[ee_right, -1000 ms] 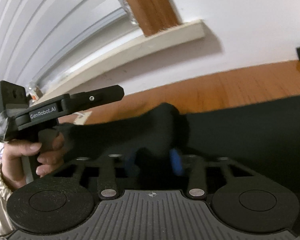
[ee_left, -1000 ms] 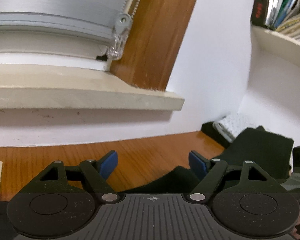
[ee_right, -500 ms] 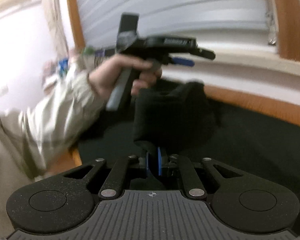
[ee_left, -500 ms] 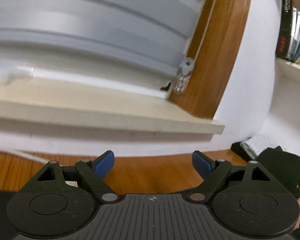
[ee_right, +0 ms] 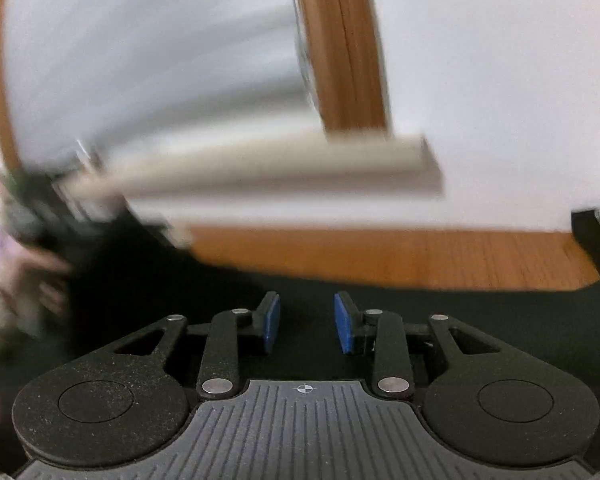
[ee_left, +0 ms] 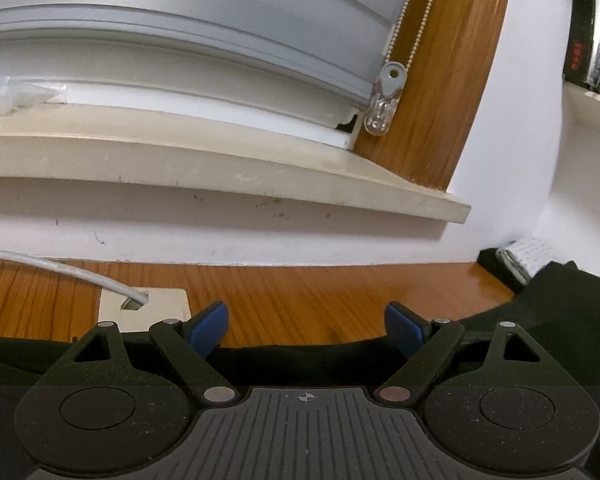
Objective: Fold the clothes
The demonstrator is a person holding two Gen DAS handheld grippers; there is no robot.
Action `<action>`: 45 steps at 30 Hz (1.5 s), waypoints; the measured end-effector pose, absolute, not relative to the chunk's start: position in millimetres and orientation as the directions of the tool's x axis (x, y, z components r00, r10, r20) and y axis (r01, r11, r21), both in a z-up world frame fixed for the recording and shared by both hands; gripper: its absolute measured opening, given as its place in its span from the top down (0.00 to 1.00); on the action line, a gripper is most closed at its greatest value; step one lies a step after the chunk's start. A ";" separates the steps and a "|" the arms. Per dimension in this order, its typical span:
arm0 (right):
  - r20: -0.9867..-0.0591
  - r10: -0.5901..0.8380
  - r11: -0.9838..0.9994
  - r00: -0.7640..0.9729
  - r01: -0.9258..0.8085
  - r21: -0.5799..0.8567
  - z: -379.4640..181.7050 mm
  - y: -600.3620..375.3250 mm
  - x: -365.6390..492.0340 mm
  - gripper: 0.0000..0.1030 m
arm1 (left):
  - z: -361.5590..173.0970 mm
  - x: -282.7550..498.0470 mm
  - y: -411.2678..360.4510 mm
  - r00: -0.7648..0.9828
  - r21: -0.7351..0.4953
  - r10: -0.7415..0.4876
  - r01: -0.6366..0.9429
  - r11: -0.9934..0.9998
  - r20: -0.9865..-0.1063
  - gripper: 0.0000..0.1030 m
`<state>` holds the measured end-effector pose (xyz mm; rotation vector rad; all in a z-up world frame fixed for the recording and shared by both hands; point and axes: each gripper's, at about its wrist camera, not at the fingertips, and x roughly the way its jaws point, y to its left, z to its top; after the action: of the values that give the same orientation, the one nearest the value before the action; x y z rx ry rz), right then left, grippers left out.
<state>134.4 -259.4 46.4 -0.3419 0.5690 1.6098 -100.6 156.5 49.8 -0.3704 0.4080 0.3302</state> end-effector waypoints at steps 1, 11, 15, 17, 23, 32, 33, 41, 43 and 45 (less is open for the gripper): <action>-0.582 0.797 -0.078 -0.159 -0.984 0.162 38.9 -246.8 131.3 0.70 | 50.1 -99.8 155.7 0.866 -0.276 0.237 -0.382 0.882 -0.441 0.15; -0.609 0.793 0.055 0.024 -0.998 0.033 34.0 -217.7 154.5 0.91 | 50.6 -99.0 151.0 0.876 -0.252 0.238 -0.364 0.897 -0.419 0.14; -0.597 0.800 0.104 0.056 -0.994 0.046 33.7 -227.5 160.0 0.90 | 50.6 -99.3 147.6 0.889 -0.242 0.216 -0.331 0.912 -0.404 0.11; -0.568 0.799 0.229 0.200 -0.973 -0.020 37.2 -239.4 167.1 0.85 | 51.1 -98.2 145.5 0.887 -0.230 0.218 -0.330 0.916 -0.406 0.11; -0.542 0.798 0.304 0.264 -0.952 -0.016 42.3 -309.6 199.8 0.72 | 60.8 -84.0 116.7 0.891 -0.167 0.162 -0.252 0.953 -0.425 0.11; -0.444 0.896 0.146 -0.004 -0.942 0.303 42.0 -350.9 182.1 0.67 | 53.1 -22.2 48.5 0.857 -0.049 0.033 -0.068 0.996 -0.515 0.31; -0.429 0.902 0.114 -0.048 -0.932 0.345 41.1 -345.2 176.8 0.65 | 53.1 -25.3 49.2 0.863 -0.056 0.034 -0.072 0.996 -0.504 0.29; -0.362 0.851 0.038 -0.380 -0.643 0.765 22.2 -256.9 193.1 0.49 | 50.5 -52.6 75.4 0.878 -0.135 0.042 -0.120 0.984 -0.476 0.24; -0.431 0.819 0.061 -0.380 -0.688 0.723 20.0 -240.8 186.5 0.45 | 50.7 -54.2 80.2 0.882 -0.167 0.023 -0.116 0.979 -0.471 0.24; -0.471 0.793 0.083 -0.387 -0.698 0.712 14.2 -228.1 180.4 0.43 | 50.6 -53.1 82.8 0.883 -0.184 0.011 -0.110 0.977 -0.469 0.24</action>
<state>180.4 -228.1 14.2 0.1159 1.1513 1.5979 -53.1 82.8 50.6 -0.2088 0.4852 0.0638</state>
